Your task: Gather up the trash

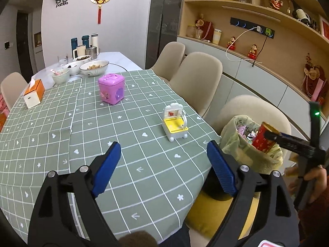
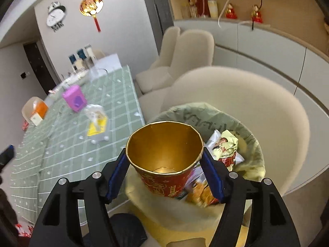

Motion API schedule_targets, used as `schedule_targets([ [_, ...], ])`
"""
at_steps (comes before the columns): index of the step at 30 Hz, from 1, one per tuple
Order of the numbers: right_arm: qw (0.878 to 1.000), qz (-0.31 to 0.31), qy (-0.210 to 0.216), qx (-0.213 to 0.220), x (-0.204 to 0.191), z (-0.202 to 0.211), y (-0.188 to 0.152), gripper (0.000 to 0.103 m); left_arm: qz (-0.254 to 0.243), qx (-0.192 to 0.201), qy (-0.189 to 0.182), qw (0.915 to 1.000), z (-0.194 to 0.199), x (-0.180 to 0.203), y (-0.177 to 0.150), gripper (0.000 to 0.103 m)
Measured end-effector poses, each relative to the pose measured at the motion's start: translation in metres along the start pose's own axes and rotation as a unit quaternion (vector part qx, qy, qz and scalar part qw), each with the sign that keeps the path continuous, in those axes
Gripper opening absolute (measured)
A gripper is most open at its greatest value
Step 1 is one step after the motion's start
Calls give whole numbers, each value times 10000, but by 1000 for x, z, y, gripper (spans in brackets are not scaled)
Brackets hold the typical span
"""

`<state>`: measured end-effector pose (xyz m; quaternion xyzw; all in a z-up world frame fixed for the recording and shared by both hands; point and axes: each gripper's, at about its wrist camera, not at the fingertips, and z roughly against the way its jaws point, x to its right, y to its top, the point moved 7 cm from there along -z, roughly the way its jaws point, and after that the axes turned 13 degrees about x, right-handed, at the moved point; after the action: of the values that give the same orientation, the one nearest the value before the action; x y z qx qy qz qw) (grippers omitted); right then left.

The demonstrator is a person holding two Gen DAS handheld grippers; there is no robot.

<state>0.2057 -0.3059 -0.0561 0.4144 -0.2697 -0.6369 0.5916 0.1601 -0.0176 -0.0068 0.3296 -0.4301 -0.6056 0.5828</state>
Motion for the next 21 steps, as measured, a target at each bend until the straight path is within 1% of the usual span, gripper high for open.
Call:
schedule_targets([
  [4,9989,222,315,254,-36,39,-5,67,-187,111,-10,9998,13,6,-7,81],
  [8,9966,405,523,494,-69,70,-20,67,-300,295,130,9990,31,3,-8,81],
  [10,9960,490,369,650,-70,79,-23,67,-307,318,143,9989,35,2,-9,81],
  [11,9959,558,210,682,-68,80,-24,67,-298,306,130,9990,35,1,-9,81],
  [12,9964,517,177,653,-65,80,-25,67,-284,297,121,9991,36,-1,-10,81],
  [13,9973,313,287,606,-63,81,-25,67,-285,304,128,9990,37,-1,-10,81],
  [15,9971,107,394,636,-62,86,-24,67,-314,357,188,9987,41,-3,-9,81],
  [19,9949,174,413,903,-79,105,-23,67,-422,364,296,9980,43,-2,-10,81],
  [21,9933,325,308,1066,-91,115,-25,67,-466,393,305,9977,45,0,-10,81],
])
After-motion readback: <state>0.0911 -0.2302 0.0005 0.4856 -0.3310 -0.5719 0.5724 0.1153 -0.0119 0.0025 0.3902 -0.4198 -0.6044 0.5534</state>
